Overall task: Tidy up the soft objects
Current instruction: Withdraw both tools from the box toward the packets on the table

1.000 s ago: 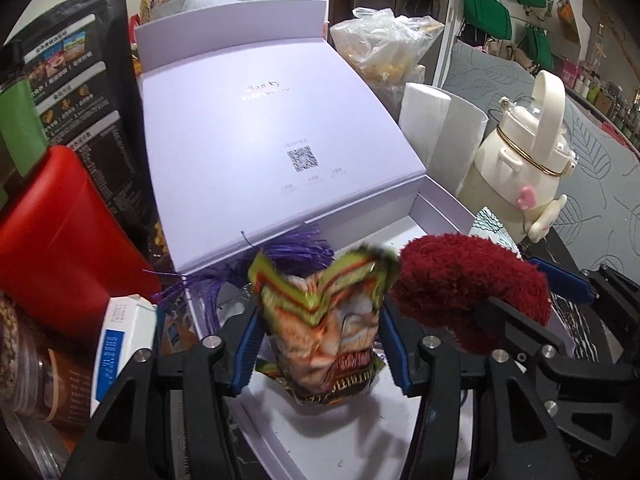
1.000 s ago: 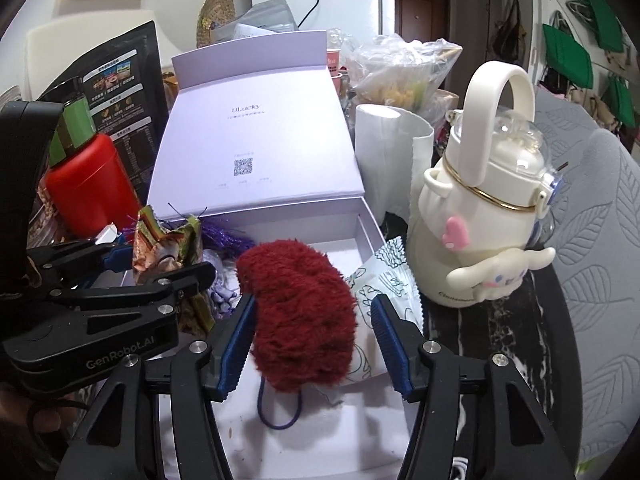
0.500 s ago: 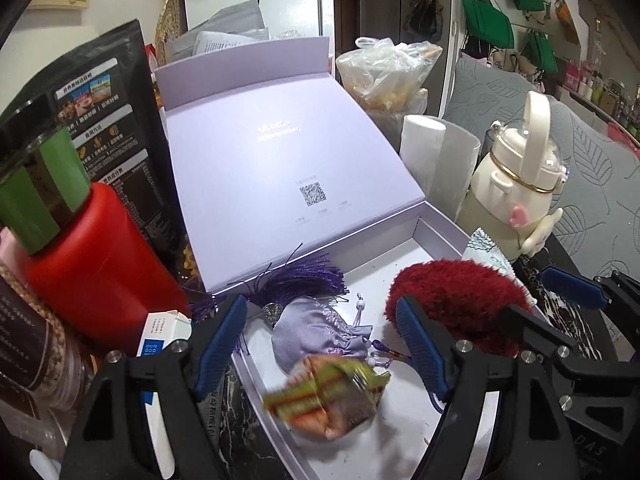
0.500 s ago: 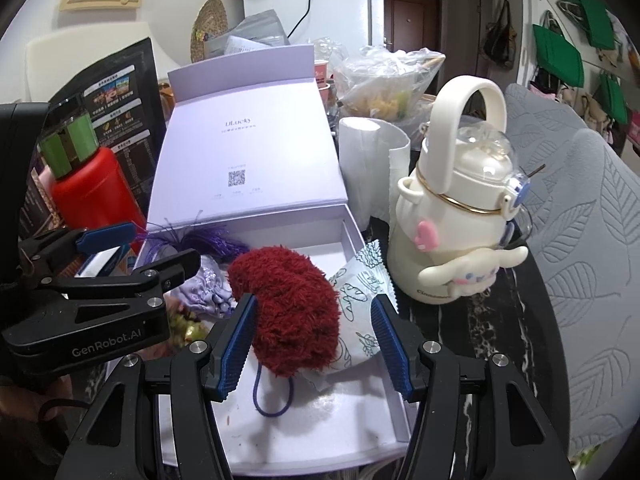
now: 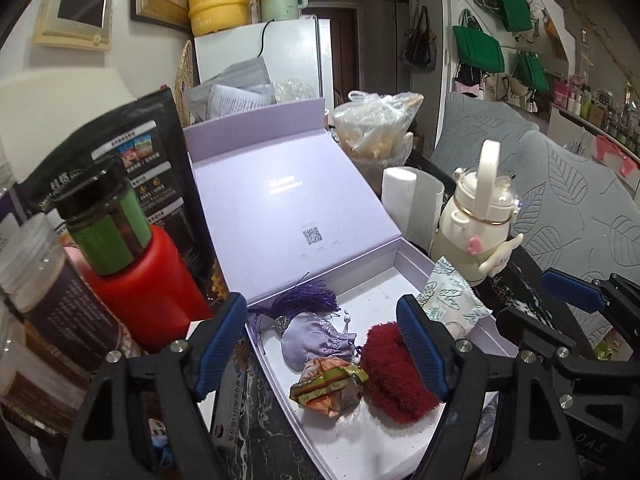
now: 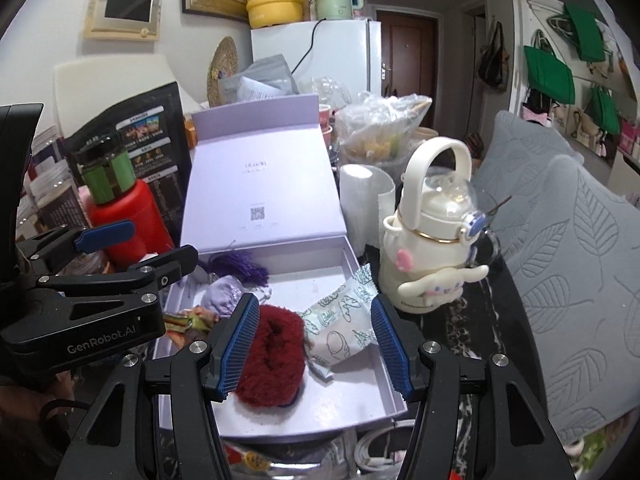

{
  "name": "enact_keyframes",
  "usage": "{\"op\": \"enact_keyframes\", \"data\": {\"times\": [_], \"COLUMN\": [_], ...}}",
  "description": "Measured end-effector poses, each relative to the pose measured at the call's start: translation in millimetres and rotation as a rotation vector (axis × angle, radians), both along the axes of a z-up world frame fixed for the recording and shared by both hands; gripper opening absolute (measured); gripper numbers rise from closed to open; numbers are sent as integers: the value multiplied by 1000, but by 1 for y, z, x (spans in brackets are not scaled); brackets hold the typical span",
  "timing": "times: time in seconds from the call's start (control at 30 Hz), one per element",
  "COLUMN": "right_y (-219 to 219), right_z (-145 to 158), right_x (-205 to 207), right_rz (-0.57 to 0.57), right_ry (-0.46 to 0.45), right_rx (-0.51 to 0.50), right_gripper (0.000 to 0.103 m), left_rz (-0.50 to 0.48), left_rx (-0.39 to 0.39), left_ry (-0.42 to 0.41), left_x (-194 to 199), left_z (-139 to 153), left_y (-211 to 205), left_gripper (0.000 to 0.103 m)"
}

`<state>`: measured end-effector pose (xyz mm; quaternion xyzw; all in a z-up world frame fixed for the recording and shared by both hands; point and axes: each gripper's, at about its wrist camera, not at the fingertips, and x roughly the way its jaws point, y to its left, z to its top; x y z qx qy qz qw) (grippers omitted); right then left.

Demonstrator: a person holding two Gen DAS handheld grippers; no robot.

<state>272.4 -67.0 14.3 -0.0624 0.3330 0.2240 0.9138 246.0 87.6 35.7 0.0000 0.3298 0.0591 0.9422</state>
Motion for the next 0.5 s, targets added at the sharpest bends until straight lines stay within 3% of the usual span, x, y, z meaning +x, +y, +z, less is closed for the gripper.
{"op": "enact_keyframes", "data": {"times": [0.5], "right_y": [-24], "right_z": [48], "right_x": [-71], "right_rz": [-7], "right_ry": [-119], "right_rx": [34], "right_gripper": [58], "left_rz": [-23], "left_rx": [32], "left_ry": [-112], "left_x": [-74], "left_z": [46], "left_y": [-24], "left_gripper": [77]}}
